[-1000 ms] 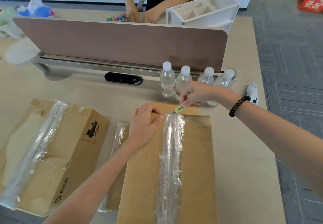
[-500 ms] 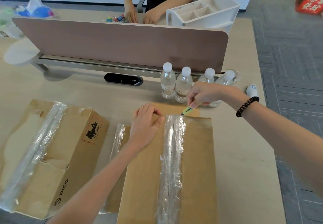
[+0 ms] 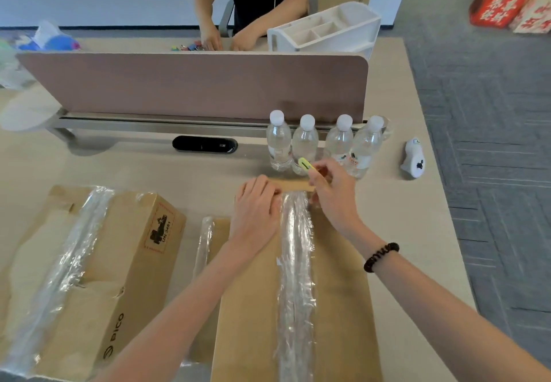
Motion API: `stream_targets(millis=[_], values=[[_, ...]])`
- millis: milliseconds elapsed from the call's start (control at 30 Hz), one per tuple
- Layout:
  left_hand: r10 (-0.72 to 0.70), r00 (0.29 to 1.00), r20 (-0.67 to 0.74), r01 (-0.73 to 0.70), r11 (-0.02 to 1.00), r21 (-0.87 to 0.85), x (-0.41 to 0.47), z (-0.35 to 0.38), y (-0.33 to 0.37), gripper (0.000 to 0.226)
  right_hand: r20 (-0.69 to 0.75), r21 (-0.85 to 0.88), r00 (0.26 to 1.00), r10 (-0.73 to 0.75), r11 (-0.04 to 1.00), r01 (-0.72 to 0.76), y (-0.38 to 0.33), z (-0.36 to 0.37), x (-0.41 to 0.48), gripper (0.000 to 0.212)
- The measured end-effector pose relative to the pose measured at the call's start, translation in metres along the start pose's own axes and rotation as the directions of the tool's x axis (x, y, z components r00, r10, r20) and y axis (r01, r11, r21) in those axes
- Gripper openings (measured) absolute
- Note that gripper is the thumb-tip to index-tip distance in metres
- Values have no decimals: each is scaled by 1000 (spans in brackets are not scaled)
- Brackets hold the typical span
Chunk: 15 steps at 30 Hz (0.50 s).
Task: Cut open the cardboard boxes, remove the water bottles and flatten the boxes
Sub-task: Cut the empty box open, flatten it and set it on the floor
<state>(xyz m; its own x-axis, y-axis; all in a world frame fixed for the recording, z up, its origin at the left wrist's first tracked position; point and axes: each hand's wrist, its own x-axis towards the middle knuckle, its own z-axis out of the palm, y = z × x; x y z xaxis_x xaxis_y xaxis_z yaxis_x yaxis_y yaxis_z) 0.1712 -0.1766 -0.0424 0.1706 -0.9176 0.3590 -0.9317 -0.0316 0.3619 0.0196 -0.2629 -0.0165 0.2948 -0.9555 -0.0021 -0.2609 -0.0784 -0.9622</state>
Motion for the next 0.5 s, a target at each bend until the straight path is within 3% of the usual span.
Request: stream_targets(millis=[67, 267, 500], values=[[-17, 999, 33, 18, 1000, -14, 3, 0, -1, 5, -37, 87, 998, 43, 995, -40, 8, 11, -11, 6], [-119, 989, 84, 128, 986, -111, 19, 0, 0, 9, -34, -39, 998, -46, 998, 45, 16, 15, -15, 5], [-251, 936, 248, 315, 912, -265, 34, -1, 3, 31, 0, -76, 1000, -24, 997, 24, 15, 14, -11, 6]])
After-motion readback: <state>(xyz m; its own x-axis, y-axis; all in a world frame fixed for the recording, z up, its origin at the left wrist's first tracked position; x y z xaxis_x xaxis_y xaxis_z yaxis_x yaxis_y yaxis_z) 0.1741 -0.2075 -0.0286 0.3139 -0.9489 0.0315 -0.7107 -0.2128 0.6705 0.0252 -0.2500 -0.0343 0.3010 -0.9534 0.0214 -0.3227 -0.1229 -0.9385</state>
